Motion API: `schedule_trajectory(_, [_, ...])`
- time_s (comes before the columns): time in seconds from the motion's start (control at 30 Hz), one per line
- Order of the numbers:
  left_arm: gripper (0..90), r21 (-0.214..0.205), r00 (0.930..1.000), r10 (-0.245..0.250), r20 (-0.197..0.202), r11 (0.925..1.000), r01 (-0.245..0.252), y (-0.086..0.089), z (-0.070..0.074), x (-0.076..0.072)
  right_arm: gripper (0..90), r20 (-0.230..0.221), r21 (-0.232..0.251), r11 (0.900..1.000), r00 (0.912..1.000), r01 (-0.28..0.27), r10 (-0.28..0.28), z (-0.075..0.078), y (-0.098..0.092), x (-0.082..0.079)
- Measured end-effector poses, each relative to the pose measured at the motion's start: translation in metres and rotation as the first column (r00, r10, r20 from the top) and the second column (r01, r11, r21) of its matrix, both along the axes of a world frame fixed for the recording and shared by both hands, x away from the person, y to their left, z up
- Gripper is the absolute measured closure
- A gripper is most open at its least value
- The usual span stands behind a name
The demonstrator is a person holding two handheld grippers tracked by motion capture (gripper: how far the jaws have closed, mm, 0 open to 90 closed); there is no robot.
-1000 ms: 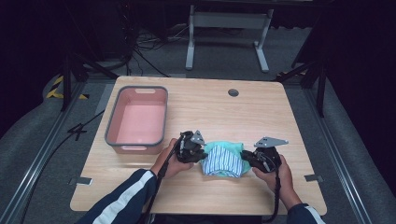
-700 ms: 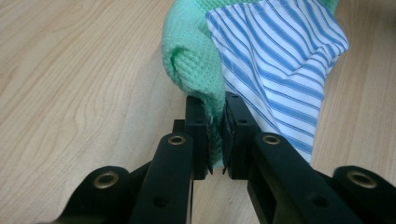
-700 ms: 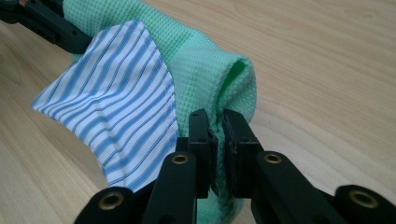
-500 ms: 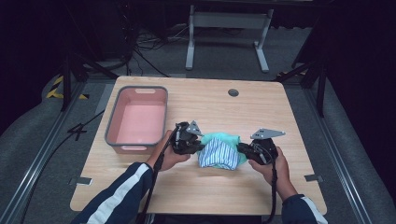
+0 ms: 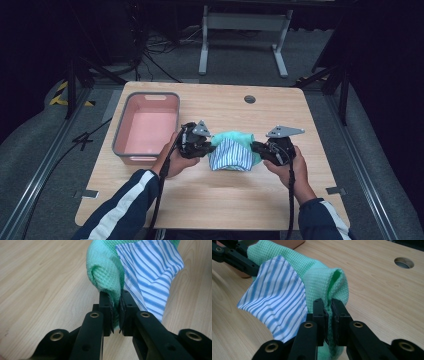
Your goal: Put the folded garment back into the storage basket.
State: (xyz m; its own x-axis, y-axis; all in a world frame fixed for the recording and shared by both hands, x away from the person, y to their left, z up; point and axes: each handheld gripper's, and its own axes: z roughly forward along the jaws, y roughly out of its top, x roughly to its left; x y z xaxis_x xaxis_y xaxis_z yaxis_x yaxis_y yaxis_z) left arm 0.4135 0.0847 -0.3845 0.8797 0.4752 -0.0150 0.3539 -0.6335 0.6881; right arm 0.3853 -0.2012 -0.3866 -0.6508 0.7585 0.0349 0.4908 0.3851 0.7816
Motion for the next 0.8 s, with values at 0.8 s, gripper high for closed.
schedule_trajectory(0.8, [82.3,-0.024,0.9909,0.111,0.077,0.9937,-0.109,0.051,0.044,0.001,82.8,0.059,0.017,0.9972,0.9958,-0.072,0.071,0.039,0.051,0.018])
